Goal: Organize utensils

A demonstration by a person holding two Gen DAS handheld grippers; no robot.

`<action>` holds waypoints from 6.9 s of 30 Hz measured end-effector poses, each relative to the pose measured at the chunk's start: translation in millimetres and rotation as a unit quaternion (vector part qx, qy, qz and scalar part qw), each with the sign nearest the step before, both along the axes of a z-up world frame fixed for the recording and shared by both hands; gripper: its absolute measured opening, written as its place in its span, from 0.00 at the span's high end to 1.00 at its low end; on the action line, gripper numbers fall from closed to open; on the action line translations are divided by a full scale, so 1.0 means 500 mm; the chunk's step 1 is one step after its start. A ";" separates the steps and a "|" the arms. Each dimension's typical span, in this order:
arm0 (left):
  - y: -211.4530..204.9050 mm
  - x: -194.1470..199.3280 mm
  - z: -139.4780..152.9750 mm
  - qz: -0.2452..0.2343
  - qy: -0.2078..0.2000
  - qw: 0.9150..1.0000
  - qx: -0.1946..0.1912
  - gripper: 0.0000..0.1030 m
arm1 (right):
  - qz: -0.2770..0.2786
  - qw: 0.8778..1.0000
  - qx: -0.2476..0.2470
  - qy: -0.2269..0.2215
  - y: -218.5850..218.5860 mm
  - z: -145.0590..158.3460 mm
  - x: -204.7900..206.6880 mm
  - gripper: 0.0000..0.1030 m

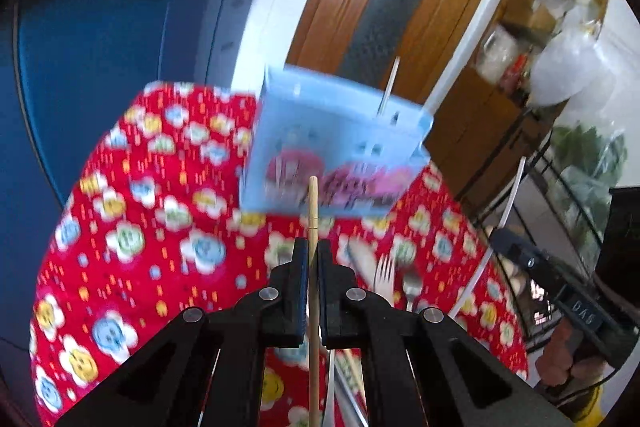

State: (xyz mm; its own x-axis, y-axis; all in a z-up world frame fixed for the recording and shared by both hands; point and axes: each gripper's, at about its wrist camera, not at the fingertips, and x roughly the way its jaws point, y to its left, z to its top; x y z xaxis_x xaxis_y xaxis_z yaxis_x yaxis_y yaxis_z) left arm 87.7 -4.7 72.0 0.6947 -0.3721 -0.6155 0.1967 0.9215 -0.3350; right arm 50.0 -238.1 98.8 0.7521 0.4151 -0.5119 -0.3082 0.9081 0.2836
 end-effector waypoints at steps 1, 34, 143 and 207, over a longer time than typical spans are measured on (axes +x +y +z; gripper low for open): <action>0.005 0.006 0.014 0.002 -0.010 1.000 -0.001 0.96 | -0.002 1.000 0.002 -0.004 -0.002 0.007 0.002 0.94; 0.009 0.238 0.261 0.078 -0.202 0.975 -0.052 0.96 | -0.082 0.993 -0.021 -0.085 -0.021 0.148 0.165 0.94; -0.024 0.001 -0.055 -0.013 0.005 1.000 0.025 0.52 | -0.102 0.987 0.042 0.117 -0.042 -0.140 0.015 0.66; -0.024 -0.037 -0.040 -0.059 -0.020 0.997 -0.054 0.99 | -0.069 0.995 0.065 0.032 -0.023 -0.064 -0.023 0.96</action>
